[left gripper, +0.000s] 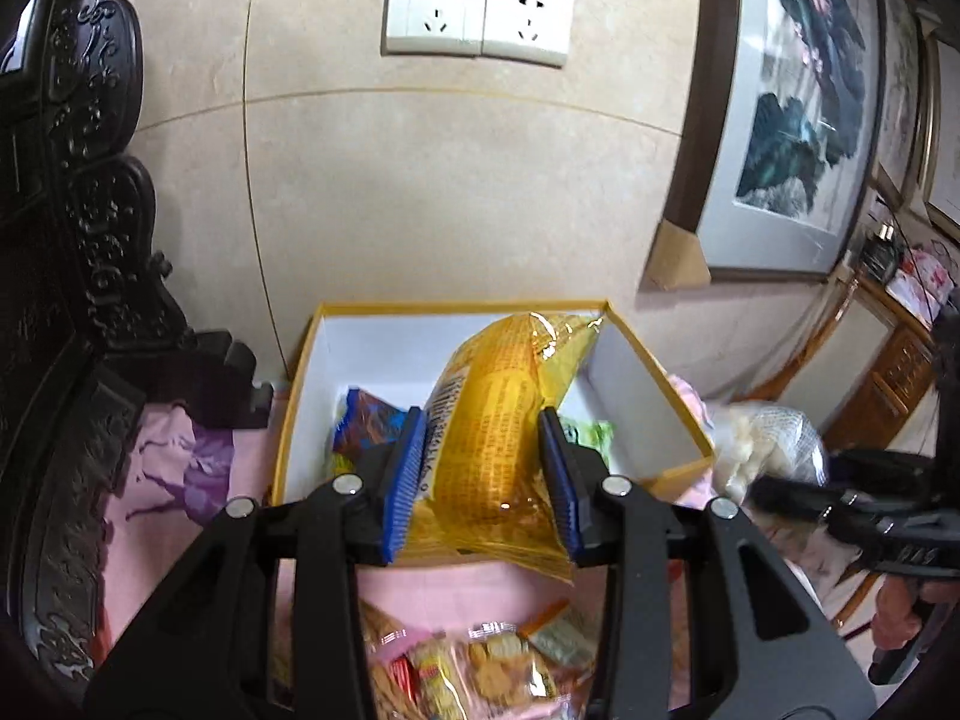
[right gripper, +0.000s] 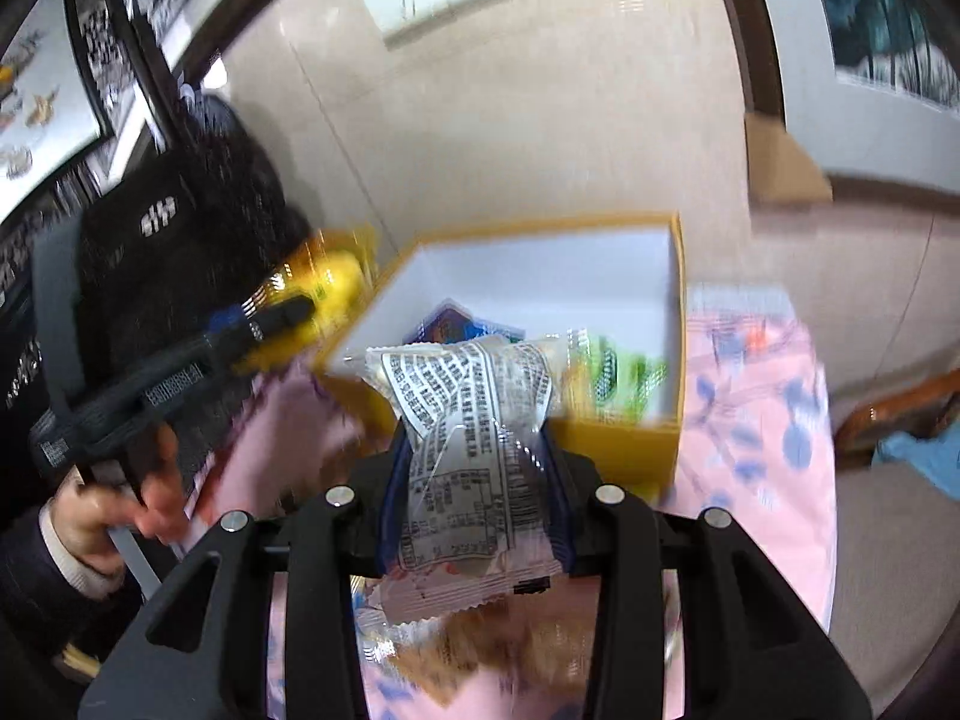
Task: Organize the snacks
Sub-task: 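Grasp the yellow corn-shaped packet with the left tool while the right tool lifts the bread bag, then lower both snacks into the yellow box and open both tools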
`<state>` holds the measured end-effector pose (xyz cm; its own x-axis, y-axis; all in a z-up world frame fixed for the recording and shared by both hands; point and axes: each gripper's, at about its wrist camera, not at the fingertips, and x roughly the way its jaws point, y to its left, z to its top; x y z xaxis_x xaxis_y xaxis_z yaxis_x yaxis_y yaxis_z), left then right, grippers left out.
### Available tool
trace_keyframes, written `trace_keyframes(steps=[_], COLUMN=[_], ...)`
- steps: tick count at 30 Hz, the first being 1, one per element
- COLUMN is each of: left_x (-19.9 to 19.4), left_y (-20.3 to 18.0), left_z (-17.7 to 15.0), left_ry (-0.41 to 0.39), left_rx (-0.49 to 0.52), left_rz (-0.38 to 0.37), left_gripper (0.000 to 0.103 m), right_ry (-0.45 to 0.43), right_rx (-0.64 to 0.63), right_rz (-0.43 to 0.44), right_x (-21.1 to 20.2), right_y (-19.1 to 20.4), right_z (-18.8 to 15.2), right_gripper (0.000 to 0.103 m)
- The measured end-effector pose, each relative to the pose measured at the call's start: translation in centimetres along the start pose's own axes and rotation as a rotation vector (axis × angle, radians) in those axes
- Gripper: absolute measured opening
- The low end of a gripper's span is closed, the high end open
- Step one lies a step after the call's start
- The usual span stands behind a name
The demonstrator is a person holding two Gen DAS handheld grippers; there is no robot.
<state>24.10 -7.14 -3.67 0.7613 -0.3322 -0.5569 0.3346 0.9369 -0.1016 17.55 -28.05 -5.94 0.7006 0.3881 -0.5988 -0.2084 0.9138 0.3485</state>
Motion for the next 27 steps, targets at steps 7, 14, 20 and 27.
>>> trace_keyframes(steps=[7, 14, 20, 27], left_x=[4.4, 7.7, 7.7, 6.8], left_y=[0.4, 1.0, 1.1, 2.4], left_z=[2.5, 3.6, 3.1, 2.3], left_ry=[0.033, 0.103, 0.142, 0.163], left_rx=[-0.014, -0.051, -0.039, -0.098], left_rz=[0.031, 0.164, 0.192, 0.198], left_gripper=[0.039, 0.073, 0.073, 0.075], right_ry=[-0.102, -0.111, -0.087, 0.005], right_rx=[-0.007, -0.017, -0.018, -0.067], right_rz=[-0.004, -0.011, -0.034, -0.086], right_x=[-0.3, 0.6, 2.9, 7.8], right_y=[0.5, 0.5, 0.2, 0.2], right_z=[4.6, 5.9, 6.7, 8.3], right_gripper=[0.039, 0.039, 0.039, 0.043])
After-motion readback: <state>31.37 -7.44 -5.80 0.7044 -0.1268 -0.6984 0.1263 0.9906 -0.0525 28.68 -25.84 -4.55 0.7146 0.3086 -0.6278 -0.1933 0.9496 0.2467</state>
